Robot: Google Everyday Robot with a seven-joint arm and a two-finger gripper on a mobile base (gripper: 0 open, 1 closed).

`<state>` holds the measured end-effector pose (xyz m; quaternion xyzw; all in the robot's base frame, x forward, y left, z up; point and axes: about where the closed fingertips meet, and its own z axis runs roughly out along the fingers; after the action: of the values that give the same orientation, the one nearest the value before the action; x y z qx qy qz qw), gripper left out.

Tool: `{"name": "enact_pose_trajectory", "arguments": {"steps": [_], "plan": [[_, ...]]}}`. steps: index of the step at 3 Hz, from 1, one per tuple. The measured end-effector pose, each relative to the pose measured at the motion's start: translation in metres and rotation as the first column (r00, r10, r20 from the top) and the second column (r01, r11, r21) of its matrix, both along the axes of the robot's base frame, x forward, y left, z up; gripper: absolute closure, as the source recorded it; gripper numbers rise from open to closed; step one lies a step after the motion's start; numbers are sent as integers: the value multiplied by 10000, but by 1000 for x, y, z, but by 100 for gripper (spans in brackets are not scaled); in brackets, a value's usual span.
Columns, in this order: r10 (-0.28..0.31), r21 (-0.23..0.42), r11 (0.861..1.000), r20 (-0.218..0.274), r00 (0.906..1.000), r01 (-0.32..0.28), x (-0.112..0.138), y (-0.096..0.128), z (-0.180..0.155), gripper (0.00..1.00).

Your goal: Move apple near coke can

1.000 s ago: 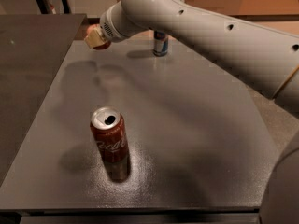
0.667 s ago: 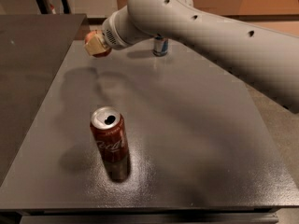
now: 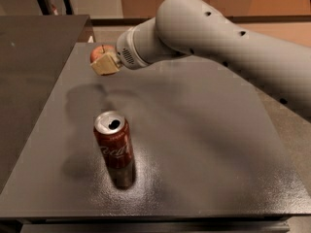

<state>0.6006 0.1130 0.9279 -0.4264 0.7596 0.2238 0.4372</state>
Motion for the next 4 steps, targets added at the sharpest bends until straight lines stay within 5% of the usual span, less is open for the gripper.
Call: {"name": "enact_pose_trajectory", "arguments": {"steps": [2,4], "plan": [[601,-466,9972,476,9971,-579,-39,-49,-8,100],[1154,-364,9926,-164,9932,-1159,-68,-78,-26,100]]}}
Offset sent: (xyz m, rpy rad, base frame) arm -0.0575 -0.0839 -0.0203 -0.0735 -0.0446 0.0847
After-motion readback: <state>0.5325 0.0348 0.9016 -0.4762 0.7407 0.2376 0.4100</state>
